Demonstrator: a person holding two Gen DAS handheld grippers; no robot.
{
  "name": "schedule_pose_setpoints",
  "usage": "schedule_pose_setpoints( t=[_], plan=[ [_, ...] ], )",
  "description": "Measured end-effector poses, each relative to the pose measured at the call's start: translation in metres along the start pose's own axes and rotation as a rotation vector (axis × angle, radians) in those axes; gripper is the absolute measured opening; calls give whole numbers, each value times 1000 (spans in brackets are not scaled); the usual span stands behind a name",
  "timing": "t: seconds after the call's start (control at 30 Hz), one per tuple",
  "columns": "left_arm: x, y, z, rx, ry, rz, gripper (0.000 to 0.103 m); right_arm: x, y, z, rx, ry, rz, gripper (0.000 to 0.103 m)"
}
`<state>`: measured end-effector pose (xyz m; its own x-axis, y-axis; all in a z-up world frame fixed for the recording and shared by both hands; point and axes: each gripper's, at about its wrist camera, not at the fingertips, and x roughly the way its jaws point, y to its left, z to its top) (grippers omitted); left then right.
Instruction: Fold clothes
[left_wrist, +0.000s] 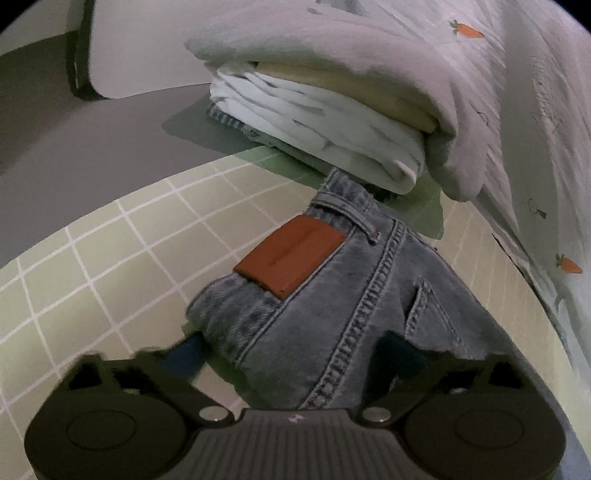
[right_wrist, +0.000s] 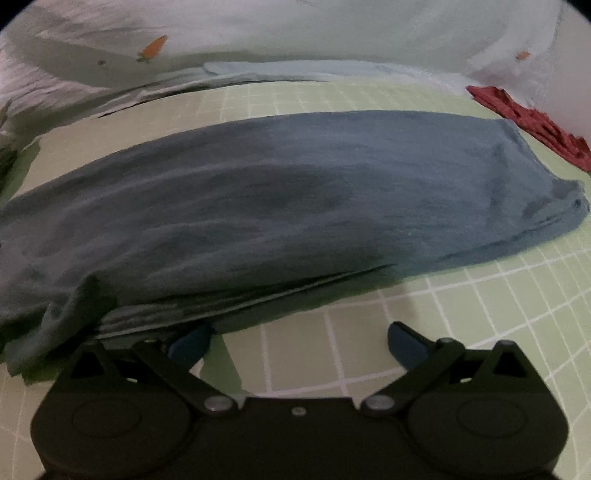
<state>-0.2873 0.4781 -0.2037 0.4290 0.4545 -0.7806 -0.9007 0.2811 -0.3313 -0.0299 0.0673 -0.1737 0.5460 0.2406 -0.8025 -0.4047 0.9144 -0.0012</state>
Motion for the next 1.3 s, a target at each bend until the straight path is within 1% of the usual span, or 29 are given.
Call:
schedule_pose_setpoints(
  t=[0.03,0.07,0.13,0.17,0.23,0.3,0.4,0.53,0.57,0.63,0.73,0.77,0.87,0.9,0.93,0.97,1.0,1.03,1.07,1.1,1.13,1.2,1.3],
  plan=[
    [2,1,1,-7,-3,2,73,0,-1,0,5,0,-2,103],
    [0,0,1,0,-10,-3,67,0,-2,0,6,0,-2,103],
    [-6,1,0,-4,-33,-23,50,-1,-3,0,8,-1,2,103],
    [-9,1,0,-6,-44,-32,46,-1,-4,-1,9,-1,5,103],
    [-20,-4,1,11,-73,-57,35,-2,-6,0,19,-2,15,103],
    [-38,-13,3,54,-126,-96,29,-3,-10,0,31,-5,25,103],
    [-65,-34,6,108,-189,-172,25,-5,-17,0,58,-14,38,103],
    [-95,-74,1,189,-235,-255,22,-8,-31,1,102,-27,57,103],
    [-102,-85,-2,209,-239,-289,21,-9,-35,0,109,-31,64,103],
    [-113,-107,-10,245,-236,-361,18,-13,-43,0,118,-42,72,103],
    [-120,-140,-28,260,-179,-473,18,-17,-56,-1,127,-58,95,103],
    [-120,-151,-36,280,-159,-496,18,-17,-60,-1,130,-62,98,103],
    [-106,-189,-67,396,-57,-511,20,-19,-68,2,122,-70,101,103],
    [-97,-201,-80,439,2,-487,22,-19,-70,3,117,-73,103,103],
    [-90,-211,-90,473,59,-466,28,-20,-72,4,111,-76,105,103],
    [-85,-216,-98,495,100,-466,33,-21,-75,5,105,-79,107,103],
    [-81,-222,-105,516,141,-466,45,-21,-77,7,99,-82,108,103],
    [-82,-222,-110,517,147,-472,59,-22,-79,8,94,-85,110,103],
    [-85,-223,-111,523,134,-468,67,-22,-78,10,89,-91,121,103],
    [-91,-223,-111,536,102,-455,78,-22,-74,14,84,-98,136,103],
    [-94,-221,-109,545,74,-436,80,-22,-70,17,80,-105,152,103],
    [-95,-215,-101,540,39,-384,81,-22,-63,24,71,-119,183,103],
    [-89,-198,-89,486,30,-282,82,-21,-52,33,58,-140,229,103]
  ],
)
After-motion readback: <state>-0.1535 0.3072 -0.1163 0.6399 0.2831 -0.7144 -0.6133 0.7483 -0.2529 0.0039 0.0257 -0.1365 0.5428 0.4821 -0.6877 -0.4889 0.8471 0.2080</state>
